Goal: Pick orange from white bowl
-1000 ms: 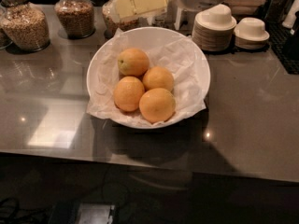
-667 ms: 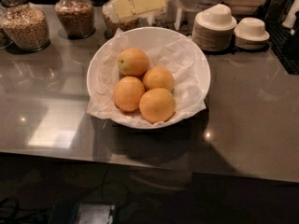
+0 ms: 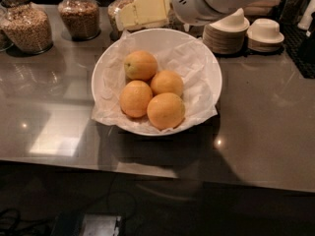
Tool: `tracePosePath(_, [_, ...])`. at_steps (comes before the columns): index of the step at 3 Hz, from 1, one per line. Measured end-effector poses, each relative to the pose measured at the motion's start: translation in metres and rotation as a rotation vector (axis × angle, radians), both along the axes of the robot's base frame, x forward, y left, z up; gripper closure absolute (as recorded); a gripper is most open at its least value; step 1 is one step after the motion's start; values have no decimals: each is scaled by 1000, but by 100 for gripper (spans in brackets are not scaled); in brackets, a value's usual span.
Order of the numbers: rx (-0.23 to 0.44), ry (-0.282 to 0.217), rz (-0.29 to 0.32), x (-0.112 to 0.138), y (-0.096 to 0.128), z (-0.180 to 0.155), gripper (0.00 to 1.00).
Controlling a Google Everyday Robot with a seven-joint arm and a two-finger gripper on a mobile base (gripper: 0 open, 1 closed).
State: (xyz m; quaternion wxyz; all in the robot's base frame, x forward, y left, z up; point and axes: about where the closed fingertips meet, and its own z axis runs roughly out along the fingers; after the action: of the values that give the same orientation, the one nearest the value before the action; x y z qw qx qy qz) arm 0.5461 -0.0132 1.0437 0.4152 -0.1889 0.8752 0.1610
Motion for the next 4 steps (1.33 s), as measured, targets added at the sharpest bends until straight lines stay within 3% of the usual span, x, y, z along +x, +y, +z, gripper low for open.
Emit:
tracePosePath(1, [-25, 11, -28, 9, 5, -35, 0])
tracePosePath(3, [-113, 17, 87, 30, 31, -96, 0])
tracePosePath(4, [-141, 13, 115, 41, 40, -117, 0])
